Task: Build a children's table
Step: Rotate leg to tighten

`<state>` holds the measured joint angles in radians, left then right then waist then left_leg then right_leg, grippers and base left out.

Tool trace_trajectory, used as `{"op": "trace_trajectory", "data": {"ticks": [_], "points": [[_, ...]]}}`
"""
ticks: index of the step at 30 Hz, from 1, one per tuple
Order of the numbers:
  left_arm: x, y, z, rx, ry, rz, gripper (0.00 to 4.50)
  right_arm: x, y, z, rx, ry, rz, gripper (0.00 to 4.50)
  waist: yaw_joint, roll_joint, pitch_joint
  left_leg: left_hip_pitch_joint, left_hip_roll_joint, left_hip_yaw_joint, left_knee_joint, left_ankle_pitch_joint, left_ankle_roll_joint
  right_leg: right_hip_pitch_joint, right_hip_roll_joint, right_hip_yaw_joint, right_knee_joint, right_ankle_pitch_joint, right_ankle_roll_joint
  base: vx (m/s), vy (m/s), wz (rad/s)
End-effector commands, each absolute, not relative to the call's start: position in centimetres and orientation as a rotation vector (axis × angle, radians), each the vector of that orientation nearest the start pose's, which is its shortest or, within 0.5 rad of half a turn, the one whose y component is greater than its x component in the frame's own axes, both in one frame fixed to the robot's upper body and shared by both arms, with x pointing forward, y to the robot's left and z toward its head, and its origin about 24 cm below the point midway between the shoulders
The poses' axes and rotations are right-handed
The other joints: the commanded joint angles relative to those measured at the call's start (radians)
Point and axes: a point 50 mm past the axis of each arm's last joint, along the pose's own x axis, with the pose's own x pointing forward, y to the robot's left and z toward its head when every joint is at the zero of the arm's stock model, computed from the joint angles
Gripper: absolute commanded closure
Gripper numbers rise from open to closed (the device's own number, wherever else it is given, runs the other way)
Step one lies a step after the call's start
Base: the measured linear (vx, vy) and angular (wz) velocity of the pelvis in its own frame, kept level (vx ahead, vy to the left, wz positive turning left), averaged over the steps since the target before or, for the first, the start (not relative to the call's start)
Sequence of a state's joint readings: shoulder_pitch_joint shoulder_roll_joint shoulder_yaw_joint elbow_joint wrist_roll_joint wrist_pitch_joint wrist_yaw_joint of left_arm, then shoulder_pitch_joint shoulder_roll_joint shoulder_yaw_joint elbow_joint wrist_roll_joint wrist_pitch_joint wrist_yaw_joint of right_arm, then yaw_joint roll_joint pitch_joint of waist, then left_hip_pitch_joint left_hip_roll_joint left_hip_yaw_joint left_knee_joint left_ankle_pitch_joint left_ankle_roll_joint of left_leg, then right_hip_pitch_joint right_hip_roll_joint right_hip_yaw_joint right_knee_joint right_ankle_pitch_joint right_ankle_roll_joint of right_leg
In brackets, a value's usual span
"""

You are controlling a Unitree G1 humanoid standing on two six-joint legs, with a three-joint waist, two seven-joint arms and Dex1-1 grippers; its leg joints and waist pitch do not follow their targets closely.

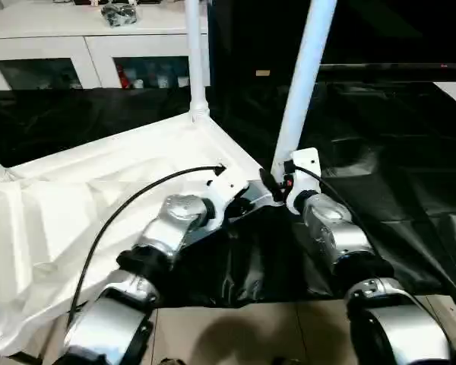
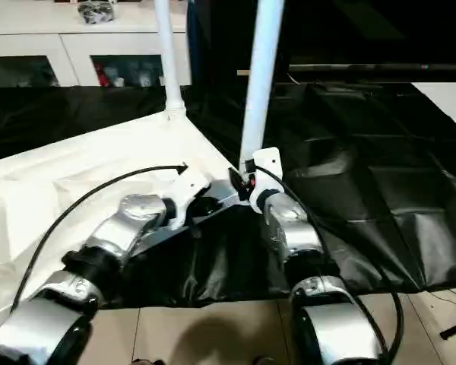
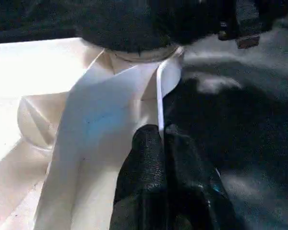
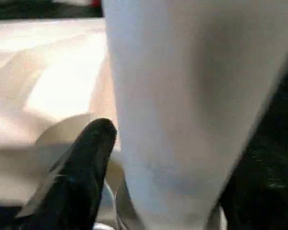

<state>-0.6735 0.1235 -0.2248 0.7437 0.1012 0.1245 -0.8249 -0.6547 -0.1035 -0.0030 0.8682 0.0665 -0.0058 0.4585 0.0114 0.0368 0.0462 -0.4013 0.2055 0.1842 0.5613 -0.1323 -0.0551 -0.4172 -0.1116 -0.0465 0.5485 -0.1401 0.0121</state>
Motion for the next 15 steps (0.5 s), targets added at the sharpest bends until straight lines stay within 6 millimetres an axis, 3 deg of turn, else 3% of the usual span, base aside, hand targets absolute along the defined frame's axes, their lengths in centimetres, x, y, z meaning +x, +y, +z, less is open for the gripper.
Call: {"op": "trace_trajectory", "data": {"ticks": [1,4,7,12,15], "points": [[33.0,5.9,6.5,0.289,0.212,-1.218,4.50,34.4,-10.8,3.5,-0.065,0.252,0.710,1.16,0.007,-0.013,-0.065,0.035,0.005,0.002,-0.063,-0.482,0.037,0.030,-0.014,0.002,-0.075,-0.450,-0.164,0.000,0.000,0.00],[32.8,6.3,6.5,0.292,0.218,-1.254,4.50,33.8,-11.3,3.7,-0.087,0.245,0.786,1.16,0.019,-0.013,-0.065,0.030,0.009,0.001,-0.066,-0.459,0.034,0.034,-0.012,0.005,-0.066,-0.437,-0.156,0.000,0.000,0.00],[32.5,7.1,6.4,0.308,0.239,-1.294,4.50,32.7,-12.6,3.7,-0.135,0.243,0.915,1.16,0.028,-0.011,-0.063,0.037,0.010,0.004,-0.064,-0.472,0.032,0.028,-0.011,0.008,-0.068,-0.451,-0.152,0.000,0.000,0.00],[32.2,8.6,6.4,0.327,0.275,-1.349,4.50,31.2,-14.0,3.9,-0.160,0.278,1.077,1.16,0.032,-0.012,-0.065,0.030,0.013,0.004,-0.068,-0.443,0.036,0.037,-0.009,0.007,-0.058,-0.409,-0.168,0.000,0.000,0.00],[31.9,9.2,6.4,0.330,0.295,-1.381,4.50,30.6,-14.4,4.1,-0.175,0.300,1.140,1.42,0.037,-0.012,-0.066,0.029,0.015,0.006,-0.066,-0.429,0.041,0.038,-0.010,0.009,-0.054,-0.391,-0.178,0.000,0.000,0.00]]}}
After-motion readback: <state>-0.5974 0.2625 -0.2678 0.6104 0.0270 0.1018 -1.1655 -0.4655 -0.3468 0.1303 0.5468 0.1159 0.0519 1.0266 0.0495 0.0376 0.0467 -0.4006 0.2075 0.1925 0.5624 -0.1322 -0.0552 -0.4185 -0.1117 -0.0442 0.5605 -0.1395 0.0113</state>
